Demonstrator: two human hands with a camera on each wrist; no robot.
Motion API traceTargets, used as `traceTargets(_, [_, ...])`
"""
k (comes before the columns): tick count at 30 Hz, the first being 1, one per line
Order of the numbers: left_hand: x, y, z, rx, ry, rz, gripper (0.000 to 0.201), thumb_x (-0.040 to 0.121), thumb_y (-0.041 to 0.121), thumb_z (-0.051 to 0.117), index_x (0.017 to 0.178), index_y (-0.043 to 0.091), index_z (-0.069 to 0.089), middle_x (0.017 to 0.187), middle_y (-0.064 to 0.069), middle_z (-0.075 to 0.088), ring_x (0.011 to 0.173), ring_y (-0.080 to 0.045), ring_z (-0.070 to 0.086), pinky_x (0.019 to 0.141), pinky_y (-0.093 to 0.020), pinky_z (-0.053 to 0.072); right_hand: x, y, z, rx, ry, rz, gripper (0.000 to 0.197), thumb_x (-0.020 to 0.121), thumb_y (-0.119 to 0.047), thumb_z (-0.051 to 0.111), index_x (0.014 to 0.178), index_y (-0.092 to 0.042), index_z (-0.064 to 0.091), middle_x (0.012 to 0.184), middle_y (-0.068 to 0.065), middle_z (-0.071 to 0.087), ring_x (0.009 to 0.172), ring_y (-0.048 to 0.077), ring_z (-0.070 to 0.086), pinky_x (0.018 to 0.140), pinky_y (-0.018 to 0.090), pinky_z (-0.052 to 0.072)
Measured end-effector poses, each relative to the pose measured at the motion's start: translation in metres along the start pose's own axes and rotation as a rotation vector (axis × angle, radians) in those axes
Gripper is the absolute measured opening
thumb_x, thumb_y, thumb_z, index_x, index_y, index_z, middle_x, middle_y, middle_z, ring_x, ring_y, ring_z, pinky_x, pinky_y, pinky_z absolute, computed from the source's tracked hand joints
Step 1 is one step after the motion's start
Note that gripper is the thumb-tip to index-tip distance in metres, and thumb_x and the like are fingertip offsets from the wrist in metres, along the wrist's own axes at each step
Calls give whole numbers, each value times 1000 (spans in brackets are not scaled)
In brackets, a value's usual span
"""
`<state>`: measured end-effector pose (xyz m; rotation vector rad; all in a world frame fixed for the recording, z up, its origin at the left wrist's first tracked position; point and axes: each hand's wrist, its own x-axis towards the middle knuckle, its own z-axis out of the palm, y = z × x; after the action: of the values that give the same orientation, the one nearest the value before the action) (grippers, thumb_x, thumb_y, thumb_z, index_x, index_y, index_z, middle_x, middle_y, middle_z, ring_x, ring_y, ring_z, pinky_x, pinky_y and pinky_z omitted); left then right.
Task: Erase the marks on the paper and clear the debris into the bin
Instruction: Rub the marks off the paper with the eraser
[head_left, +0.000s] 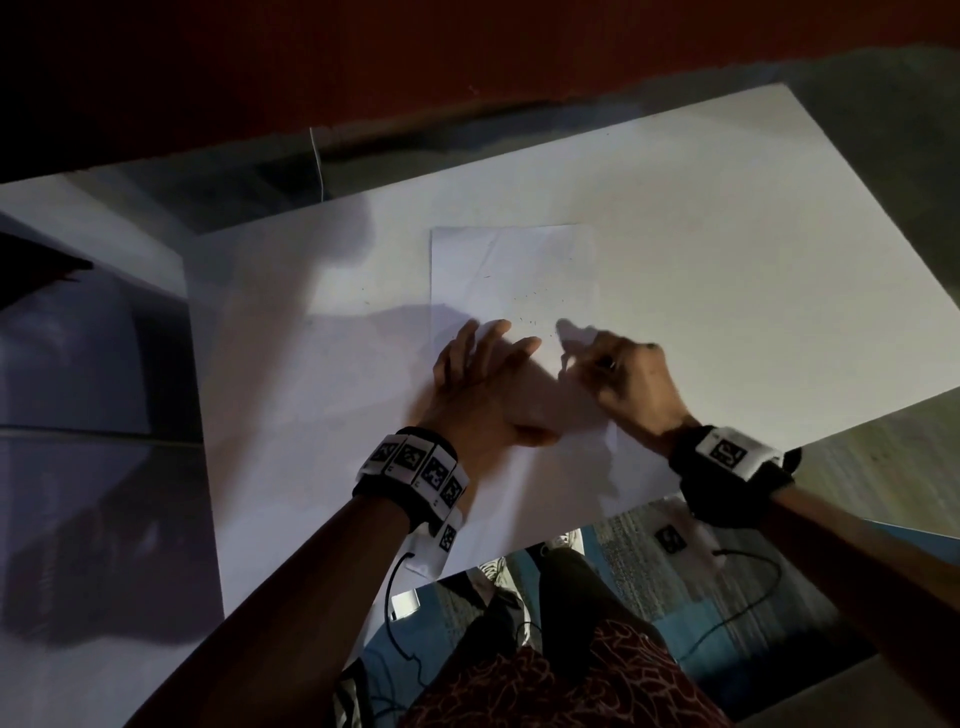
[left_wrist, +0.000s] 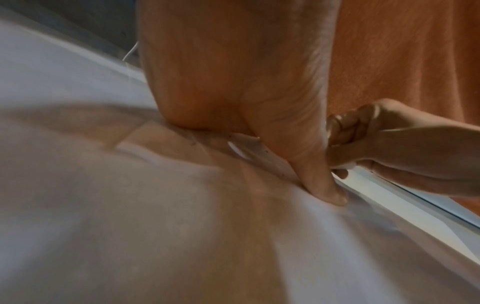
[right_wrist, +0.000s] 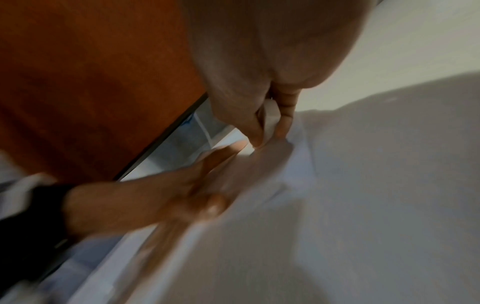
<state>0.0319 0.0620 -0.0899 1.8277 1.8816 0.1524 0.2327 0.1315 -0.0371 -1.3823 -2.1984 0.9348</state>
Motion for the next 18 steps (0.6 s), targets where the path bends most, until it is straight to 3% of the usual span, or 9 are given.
traceTargets(1, [0, 0, 1, 1, 6, -2, 120, 57, 91, 66, 156, 51, 12, 167, 13, -9, 154, -21, -20, 124, -48, 3, 0, -2, 1, 21, 17, 11, 6, 86, -15, 66, 82, -12, 65, 83, 0, 71, 73, 16, 64, 65, 26, 46])
traceTargets(4, [0, 0, 6, 27, 31, -2, 121, 57, 96, 57, 158, 49, 10, 168, 11, -12, 154, -24, -21, 125, -50, 4, -27, -16, 24, -20, -141, -46, 10, 85, -13, 67, 77, -13, 60, 73, 1, 61, 63, 20, 56, 57, 31, 42])
traceTargets(6, [0, 1, 3, 34, 21, -1, 122, 56, 97, 55, 158, 49, 9, 167, 11, -12, 155, -25, -21, 125, -53, 5, -24, -14, 21, -30, -170, -80, 9, 85, -13, 67, 78, -15, 61, 76, 1, 62, 66, 20, 57, 60, 33, 46])
traceTargets(8, [0, 3, -3, 16, -11, -10, 121, 57, 91, 65, 158, 49, 12, 167, 13, -11, 154, -23, -22, 125, -51, 4, -4, -6, 7, 8, -61, -14, 9, 85, -12, 65, 82, -20, 63, 83, -5, 67, 73, 12, 62, 70, 28, 49])
traceTargets(10, [0, 4, -4, -19, -29, -14, 121, 59, 87, 70, 158, 49, 12, 167, 15, -12, 154, -20, -24, 124, -50, 2, 0, -5, 5, 42, 29, 21, 9, 84, -13, 66, 85, -21, 64, 86, -4, 70, 78, 12, 65, 72, 25, 49])
traceTargets(13, [0, -1, 2, 13, 11, -5, 121, 57, 94, 59, 157, 51, 6, 167, 12, -15, 154, -23, -25, 126, -54, 5, -26, -20, 27, -31, -139, -71, 11, 84, -13, 66, 77, -13, 58, 75, 3, 61, 68, 24, 57, 61, 36, 47])
traceTargets(15, [1, 0, 1, 12, -5, -5, 121, 58, 93, 59, 158, 50, 5, 168, 11, -16, 154, -23, -26, 126, -53, 4, -21, -15, 23, -58, -172, -92, 9, 86, -13, 66, 79, -11, 61, 77, 3, 62, 70, 24, 59, 63, 34, 45])
traceTargets(18, [-1, 6, -6, -34, -46, -23, 121, 62, 82, 73, 159, 49, 8, 167, 14, -16, 152, -17, -29, 123, -45, -2, 0, -4, 10, 54, -1, 4, 14, 86, -13, 63, 78, -23, 58, 90, -6, 71, 83, 12, 66, 71, 26, 49])
